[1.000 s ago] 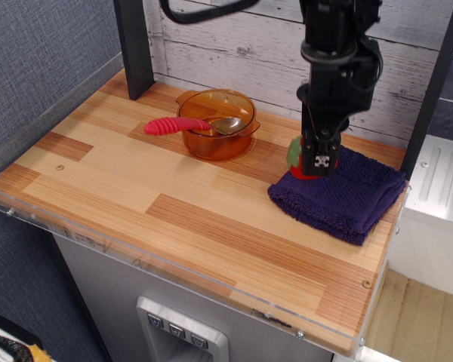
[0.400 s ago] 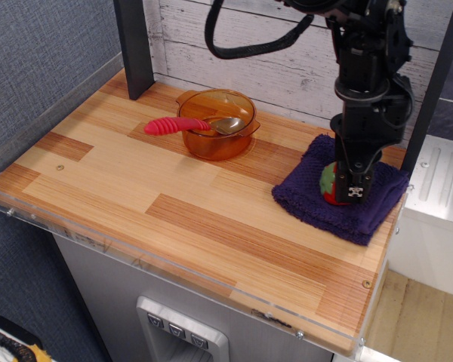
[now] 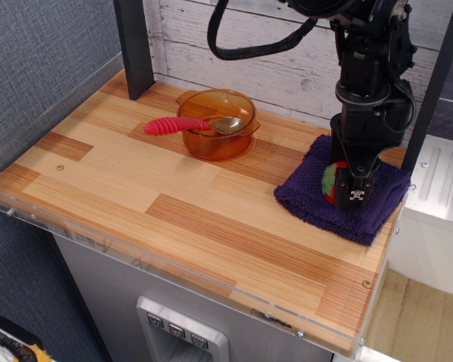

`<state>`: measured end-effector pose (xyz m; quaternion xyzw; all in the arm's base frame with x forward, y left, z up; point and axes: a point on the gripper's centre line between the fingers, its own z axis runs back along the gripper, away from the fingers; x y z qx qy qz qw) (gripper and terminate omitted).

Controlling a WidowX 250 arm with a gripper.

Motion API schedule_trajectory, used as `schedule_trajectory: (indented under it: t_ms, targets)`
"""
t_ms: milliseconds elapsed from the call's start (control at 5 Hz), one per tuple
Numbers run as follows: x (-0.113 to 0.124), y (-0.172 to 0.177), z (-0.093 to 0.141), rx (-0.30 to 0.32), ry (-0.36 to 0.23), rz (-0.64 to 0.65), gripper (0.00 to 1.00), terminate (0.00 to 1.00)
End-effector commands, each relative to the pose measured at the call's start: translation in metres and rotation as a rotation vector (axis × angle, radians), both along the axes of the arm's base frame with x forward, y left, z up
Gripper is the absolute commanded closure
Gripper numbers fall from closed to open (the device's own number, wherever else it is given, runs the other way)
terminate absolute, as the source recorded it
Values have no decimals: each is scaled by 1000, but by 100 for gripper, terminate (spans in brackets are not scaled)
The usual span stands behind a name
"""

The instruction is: Place strawberry on purple cloth.

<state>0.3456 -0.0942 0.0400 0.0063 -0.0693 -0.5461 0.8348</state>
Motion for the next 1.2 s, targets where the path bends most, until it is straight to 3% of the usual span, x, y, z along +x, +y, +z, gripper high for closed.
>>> schedule_trajectory:
  t_ms: [0,400,800,1000]
  targets:
    - [-8,13,44,-32,-74,77,0,0]
    - [-17,42,81,-54,-85,194,0,0]
    - [-41,101,89,35,-19,405,0,0]
    - [-56,127,92,72,-32,567,0,0]
